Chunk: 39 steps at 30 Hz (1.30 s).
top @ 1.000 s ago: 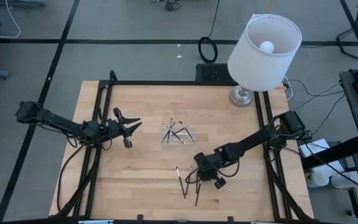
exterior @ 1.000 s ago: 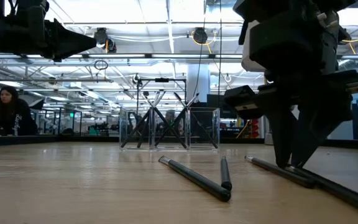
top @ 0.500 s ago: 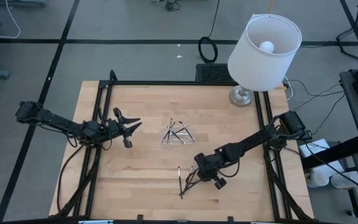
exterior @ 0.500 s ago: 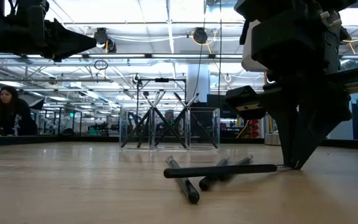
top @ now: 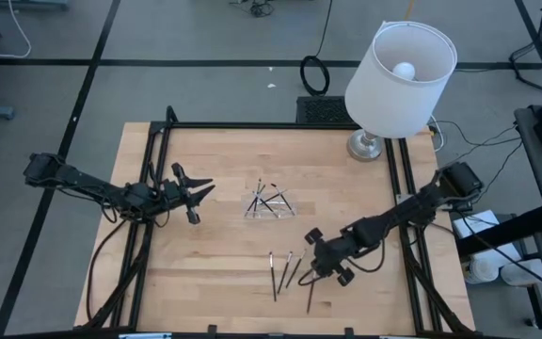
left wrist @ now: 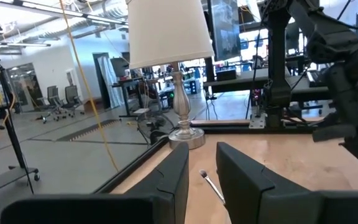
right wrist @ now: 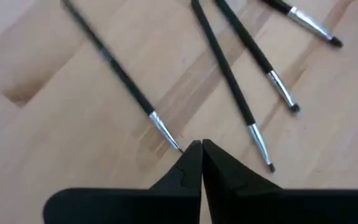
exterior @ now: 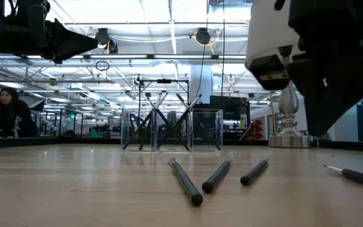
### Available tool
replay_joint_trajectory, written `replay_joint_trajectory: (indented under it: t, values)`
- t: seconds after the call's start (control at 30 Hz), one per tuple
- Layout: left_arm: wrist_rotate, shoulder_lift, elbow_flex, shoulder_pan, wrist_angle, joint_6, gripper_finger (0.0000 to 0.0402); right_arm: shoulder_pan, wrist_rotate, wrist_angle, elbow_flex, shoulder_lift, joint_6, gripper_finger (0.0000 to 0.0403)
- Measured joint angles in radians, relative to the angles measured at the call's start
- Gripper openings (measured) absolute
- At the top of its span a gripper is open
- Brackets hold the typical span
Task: Pick & Place Makeup Supplies
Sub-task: Put the makeup brush into the transparent organizer
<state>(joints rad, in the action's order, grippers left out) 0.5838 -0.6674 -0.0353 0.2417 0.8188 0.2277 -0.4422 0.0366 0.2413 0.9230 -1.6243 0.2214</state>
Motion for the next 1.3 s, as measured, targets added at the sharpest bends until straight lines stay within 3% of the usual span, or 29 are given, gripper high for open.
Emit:
replay_joint_trajectory:
  t: [0.2, 0.33, 0.53, 0.77, 0.97, 1.2, 1.3]
  values:
    - [-0.001, 0.0, 0.0, 0.0, -0.001, -0.001, 0.009, -0.015, -0.044, 0.026, 0.002, 0.055, -0.023, 0.0]
    - [-0.001, 0.0, 0.0, 0.0, -0.001, -0.002, 0.009, -0.014, -0.113, 0.034, 0.001, 0.057, -0.196, 0.0]
    - [-0.001, 0.0, 0.0, 0.0, -0.002, -0.006, 0.009, -0.027, -0.035, 0.073, 0.001, 0.058, -0.315, 0.0017]
    - [-0.001, 0.0, 0.0, 0.0, -0.002, -0.015, 0.009, -0.038, -0.024, 0.108, -0.012, 0.059, -0.394, 0.0086]
    - [-0.001, 0.0, 0.0, 0.0, -0.002, -0.017, 0.009, -0.076, 0.095, 0.299, -0.016, 0.059, -0.531, 0.0142]
    - [-0.001, 0.0, 0.0, 0.0, -0.003, -0.023, 0.009, -0.179, 0.169, 0.339, -0.017, 0.059, -0.602, 0.0151]
    - [-0.001, 0.0, 0.0, 0.0, -0.003, -0.024, 0.009, -0.236, 0.114, 0.334, -0.017, 0.059, -0.63, 0.0146]
